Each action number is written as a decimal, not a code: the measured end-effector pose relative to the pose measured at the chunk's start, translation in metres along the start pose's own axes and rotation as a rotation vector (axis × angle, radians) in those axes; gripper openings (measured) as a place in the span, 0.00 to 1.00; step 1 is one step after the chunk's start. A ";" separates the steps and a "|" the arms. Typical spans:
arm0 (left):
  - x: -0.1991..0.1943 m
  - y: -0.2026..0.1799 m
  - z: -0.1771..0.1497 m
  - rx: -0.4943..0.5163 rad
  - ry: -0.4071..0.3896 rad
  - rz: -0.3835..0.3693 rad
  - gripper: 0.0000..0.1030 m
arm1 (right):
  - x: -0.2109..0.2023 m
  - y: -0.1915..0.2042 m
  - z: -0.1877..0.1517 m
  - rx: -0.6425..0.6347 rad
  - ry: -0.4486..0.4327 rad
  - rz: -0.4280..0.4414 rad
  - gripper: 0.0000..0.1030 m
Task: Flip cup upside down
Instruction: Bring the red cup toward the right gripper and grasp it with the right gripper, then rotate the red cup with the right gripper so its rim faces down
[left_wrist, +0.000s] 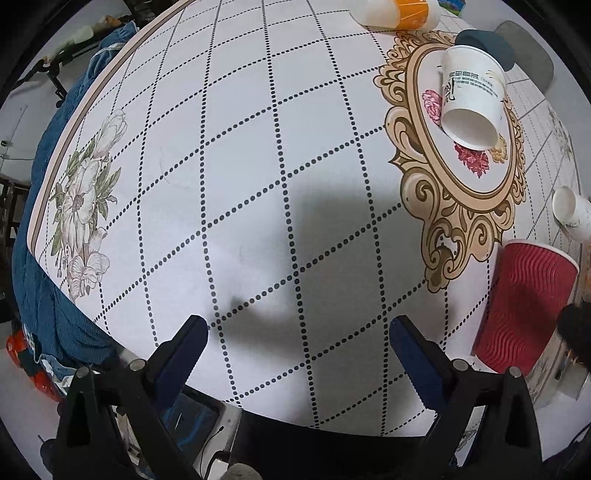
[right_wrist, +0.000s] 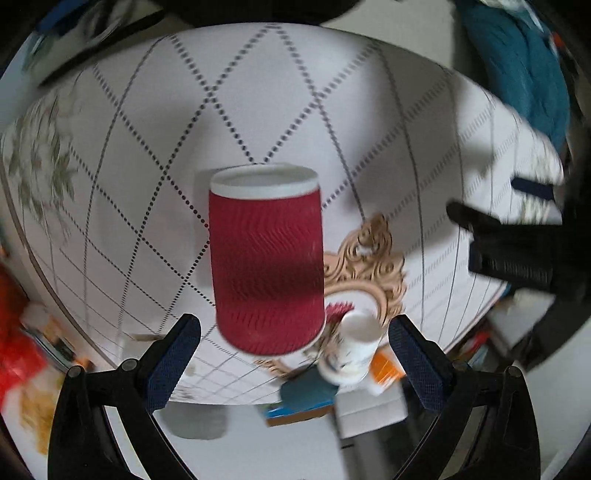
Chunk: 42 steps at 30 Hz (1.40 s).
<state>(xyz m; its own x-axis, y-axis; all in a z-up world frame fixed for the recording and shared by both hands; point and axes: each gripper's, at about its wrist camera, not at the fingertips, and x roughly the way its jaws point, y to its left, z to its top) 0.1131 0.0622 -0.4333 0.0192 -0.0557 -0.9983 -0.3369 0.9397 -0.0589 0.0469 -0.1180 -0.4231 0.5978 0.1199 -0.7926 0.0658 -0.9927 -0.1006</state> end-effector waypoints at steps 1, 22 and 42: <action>0.001 0.001 0.000 -0.003 0.000 0.000 0.98 | 0.000 0.001 0.001 -0.015 -0.006 -0.003 1.00; 0.014 0.014 0.003 -0.002 0.004 0.022 0.98 | 0.023 0.022 0.033 -0.162 -0.055 0.000 0.76; -0.004 0.015 0.015 0.022 -0.031 0.058 0.98 | 0.017 -0.023 0.041 0.096 -0.029 0.074 0.74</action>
<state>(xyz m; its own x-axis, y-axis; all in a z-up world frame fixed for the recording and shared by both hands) 0.1222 0.0814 -0.4303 0.0292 0.0093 -0.9995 -0.3174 0.9483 -0.0005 0.0233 -0.0931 -0.4591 0.5747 0.0479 -0.8170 -0.0553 -0.9937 -0.0972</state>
